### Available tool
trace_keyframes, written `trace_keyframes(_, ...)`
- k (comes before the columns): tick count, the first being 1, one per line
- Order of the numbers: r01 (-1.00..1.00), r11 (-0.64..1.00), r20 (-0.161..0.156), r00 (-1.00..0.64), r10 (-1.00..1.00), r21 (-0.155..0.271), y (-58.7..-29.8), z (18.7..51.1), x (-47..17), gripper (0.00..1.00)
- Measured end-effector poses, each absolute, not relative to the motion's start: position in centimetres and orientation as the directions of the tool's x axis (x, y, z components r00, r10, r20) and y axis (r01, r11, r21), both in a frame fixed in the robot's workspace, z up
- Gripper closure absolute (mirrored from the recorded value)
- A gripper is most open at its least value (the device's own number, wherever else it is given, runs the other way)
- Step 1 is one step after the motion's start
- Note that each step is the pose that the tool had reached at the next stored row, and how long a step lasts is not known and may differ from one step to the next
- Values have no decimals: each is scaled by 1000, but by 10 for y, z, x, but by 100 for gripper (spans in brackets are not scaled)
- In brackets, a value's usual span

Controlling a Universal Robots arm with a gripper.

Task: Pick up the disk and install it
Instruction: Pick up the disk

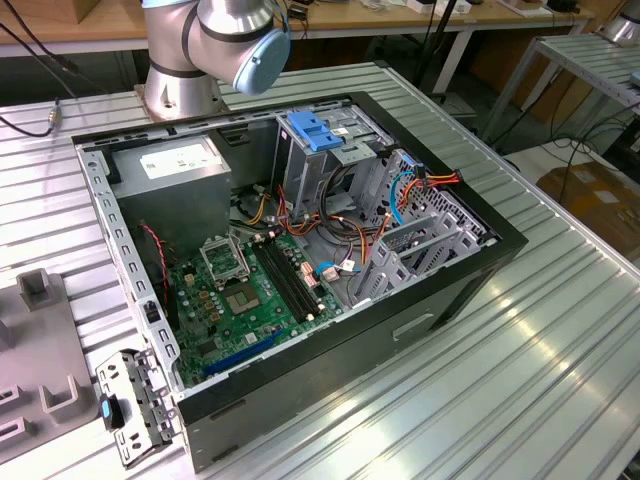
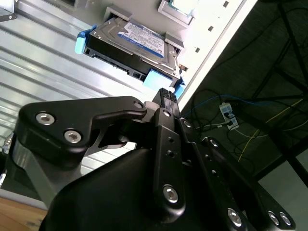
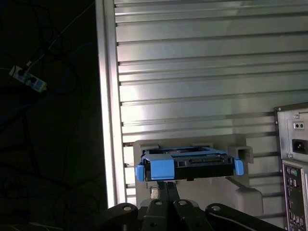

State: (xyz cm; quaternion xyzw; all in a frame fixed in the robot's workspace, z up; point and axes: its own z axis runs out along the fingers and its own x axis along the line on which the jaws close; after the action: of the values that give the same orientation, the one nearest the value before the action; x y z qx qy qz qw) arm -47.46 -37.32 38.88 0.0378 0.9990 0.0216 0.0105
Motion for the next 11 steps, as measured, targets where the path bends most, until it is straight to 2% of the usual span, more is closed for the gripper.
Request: trace_keyframes(11,-169,985,-19,-986,-168,43,-373,388,-475,89)
